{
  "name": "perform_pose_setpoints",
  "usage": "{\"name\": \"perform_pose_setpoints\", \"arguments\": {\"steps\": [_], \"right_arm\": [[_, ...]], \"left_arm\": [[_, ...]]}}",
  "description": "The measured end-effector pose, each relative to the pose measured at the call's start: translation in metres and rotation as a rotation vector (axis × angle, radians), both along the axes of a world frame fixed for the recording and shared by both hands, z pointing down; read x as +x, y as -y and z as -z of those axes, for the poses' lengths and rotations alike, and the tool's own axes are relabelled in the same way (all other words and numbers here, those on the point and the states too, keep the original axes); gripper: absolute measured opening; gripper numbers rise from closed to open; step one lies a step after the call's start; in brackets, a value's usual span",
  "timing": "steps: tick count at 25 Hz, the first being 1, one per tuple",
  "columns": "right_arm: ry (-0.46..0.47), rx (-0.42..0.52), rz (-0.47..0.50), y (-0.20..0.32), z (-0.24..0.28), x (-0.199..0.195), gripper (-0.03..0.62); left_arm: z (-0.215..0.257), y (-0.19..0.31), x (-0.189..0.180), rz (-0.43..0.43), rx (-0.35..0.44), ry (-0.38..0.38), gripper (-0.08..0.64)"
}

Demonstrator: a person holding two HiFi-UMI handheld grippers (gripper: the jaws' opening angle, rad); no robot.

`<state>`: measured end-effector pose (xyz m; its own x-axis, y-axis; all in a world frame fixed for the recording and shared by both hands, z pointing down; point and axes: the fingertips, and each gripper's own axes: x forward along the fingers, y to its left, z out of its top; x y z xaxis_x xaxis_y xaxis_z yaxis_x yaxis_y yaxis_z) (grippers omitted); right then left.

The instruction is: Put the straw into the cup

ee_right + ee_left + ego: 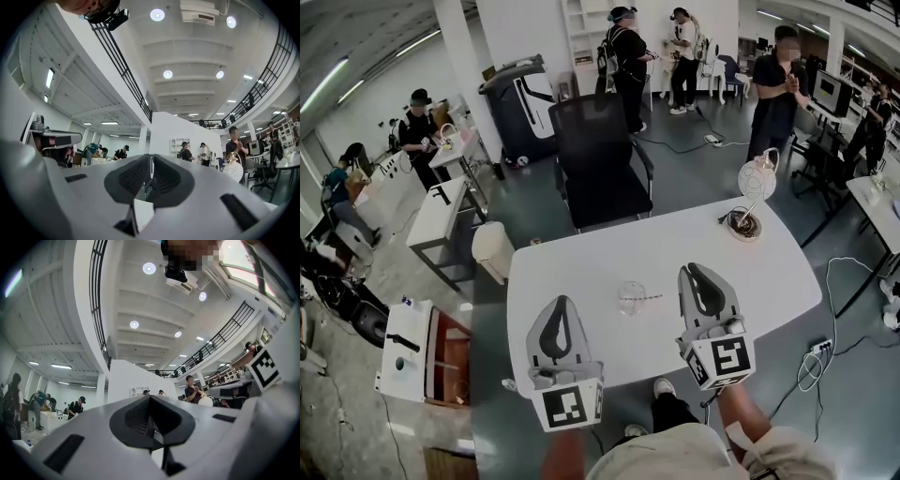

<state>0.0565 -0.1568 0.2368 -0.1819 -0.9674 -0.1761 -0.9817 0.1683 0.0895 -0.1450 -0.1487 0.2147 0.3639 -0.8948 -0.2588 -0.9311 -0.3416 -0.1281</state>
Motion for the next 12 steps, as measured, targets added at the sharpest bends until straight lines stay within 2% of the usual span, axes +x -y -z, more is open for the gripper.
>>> {"name": "perform_pose_setpoints", "arguments": {"steps": [4, 12], "right_arm": [[-0.006, -0.004, 0.017, 0.0014, -0.0001, -0.0047, 0.002], [-0.018, -0.019, 0.036, -0.0005, -0.0024, -0.0082, 0.002]], "left_arm": [[-0.0011, 0.002, -0.0001, 0.002, -0.008, 0.001, 0.002], [-0.0026, 0.0003, 0.0019, 0.004, -0.017, 0.002, 0.002]]}}
